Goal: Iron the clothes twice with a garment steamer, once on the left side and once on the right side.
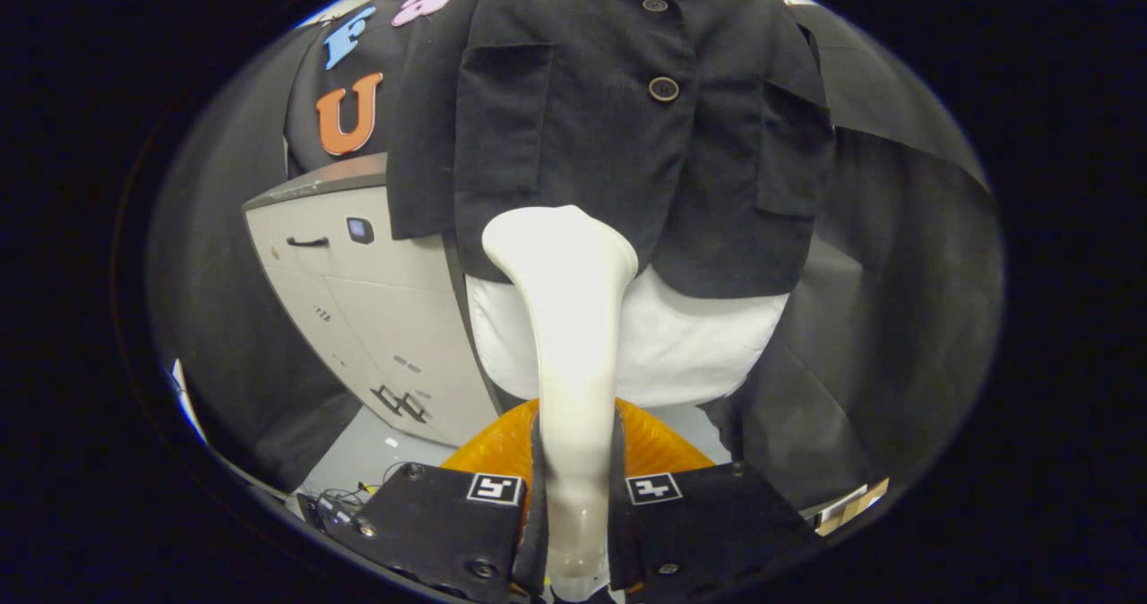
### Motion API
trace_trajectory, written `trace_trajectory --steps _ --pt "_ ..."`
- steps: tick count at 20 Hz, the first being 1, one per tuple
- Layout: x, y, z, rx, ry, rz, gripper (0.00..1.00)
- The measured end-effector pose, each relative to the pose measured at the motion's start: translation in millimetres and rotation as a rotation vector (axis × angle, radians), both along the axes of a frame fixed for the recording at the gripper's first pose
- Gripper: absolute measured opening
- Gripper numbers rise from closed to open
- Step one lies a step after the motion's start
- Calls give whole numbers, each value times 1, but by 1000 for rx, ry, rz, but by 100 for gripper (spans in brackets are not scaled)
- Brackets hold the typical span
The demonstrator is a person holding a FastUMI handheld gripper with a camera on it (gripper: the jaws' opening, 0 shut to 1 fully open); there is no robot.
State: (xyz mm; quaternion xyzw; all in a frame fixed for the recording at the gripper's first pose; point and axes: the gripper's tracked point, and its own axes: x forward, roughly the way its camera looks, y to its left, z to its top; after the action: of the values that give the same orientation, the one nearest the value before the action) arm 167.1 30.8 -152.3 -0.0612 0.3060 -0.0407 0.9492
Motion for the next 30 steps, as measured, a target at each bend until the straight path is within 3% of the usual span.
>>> trace_trajectory --steps 5,9,19,24,30 --pt "-3 -5 -2 -2 5 2 29" --pt "-14 -9 29 53 -37 3 29" --pt "-16 -75 211 72 -398 -19 29" --pt "3 -125 290 62 -547 -75 29" --pt "48 -145 386 2 -693 -115 29"
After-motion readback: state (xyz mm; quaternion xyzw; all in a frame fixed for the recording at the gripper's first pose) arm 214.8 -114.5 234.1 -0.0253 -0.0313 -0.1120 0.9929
